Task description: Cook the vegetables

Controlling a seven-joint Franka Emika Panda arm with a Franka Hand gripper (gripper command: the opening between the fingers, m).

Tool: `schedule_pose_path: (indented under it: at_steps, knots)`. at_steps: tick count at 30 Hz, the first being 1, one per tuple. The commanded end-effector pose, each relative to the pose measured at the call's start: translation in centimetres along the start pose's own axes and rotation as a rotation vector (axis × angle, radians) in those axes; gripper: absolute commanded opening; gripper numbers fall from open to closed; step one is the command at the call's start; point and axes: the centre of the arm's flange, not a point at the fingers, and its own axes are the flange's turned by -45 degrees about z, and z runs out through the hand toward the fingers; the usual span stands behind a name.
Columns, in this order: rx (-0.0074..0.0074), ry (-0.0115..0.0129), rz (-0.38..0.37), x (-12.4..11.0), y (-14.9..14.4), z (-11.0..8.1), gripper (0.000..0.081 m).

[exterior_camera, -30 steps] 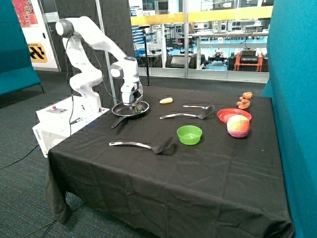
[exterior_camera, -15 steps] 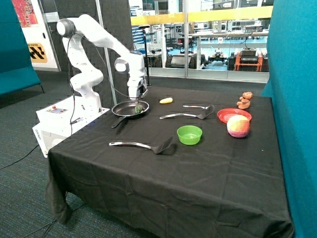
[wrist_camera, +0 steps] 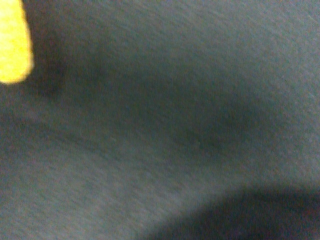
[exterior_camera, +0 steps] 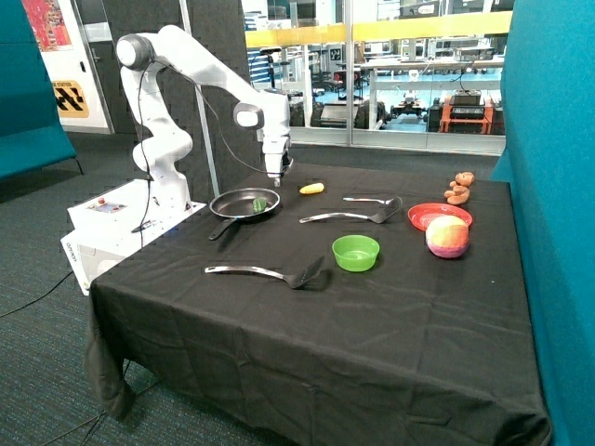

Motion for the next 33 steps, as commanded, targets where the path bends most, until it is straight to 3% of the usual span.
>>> schedule_pose_path:
  at_steps: [1,16,33]
  knots:
    - [0.0022,-0.0031,-0.069,2.4,-2.7,-0.6,0.069]
    - [0.0024,-0.003,-0.151,4.4,-7.6,-0.1,0.0654]
    - [0.0023,-0.0031,-0.136,8.2,-10.2,2.7,0.0655]
